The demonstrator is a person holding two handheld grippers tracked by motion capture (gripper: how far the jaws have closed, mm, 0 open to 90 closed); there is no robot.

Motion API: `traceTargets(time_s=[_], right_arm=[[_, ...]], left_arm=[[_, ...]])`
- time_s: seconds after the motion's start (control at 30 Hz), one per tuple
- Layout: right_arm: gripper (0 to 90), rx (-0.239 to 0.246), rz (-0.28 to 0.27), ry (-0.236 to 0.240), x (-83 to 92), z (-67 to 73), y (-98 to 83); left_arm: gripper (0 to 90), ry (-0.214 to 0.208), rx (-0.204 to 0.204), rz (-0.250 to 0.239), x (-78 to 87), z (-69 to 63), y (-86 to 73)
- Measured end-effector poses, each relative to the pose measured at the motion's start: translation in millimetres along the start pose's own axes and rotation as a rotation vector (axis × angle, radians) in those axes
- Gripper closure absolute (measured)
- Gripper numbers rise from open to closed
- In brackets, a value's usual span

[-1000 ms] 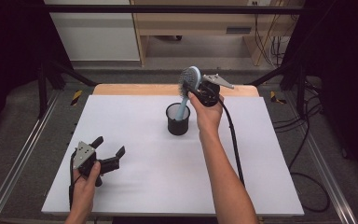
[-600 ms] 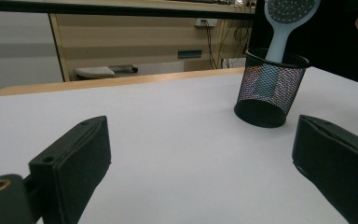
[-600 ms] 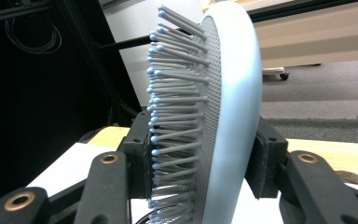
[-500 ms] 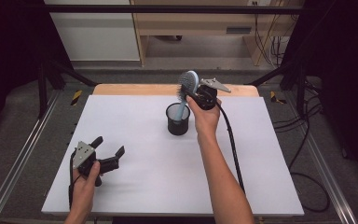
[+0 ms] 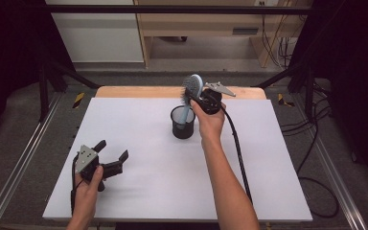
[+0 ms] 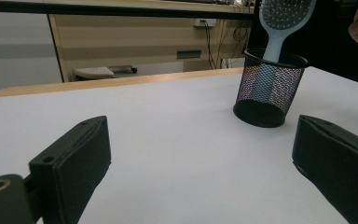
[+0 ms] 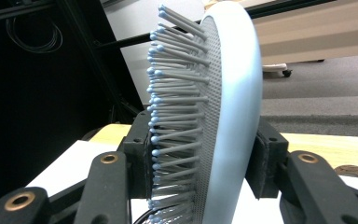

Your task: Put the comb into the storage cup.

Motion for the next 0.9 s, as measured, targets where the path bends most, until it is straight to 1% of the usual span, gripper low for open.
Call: traceTargets(time_s=[0.07,0.6,0.9], right_arm=[[51.8,-0.006,0.000,0.001,0.0,0.1,-0.5],[51.7,-0.042,0.004,0.004,-1.0,-0.6,-6.2],[51.7,-0.042,0.007,0.006,-1.2,-1.1,-8.3]], left_arm=[[4.6,0.005,-0.005,0.001,0.2,0.6,0.0],[4.6,0.001,-0.006,0.002,0.2,-0.1,-0.1],[4.5,-0.001,-0.007,0.002,0.1,-0.3,-0.1]])
Point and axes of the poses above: each handheld gripper's, and its own axes: x roughly backward along the jaws, y roughly out of its top, z roughly to its left, the point moved 9 cm from there along -x, roughly forward along the jaws, and after that the axes turned 15 degrees about -z, right-handed, at the moved point
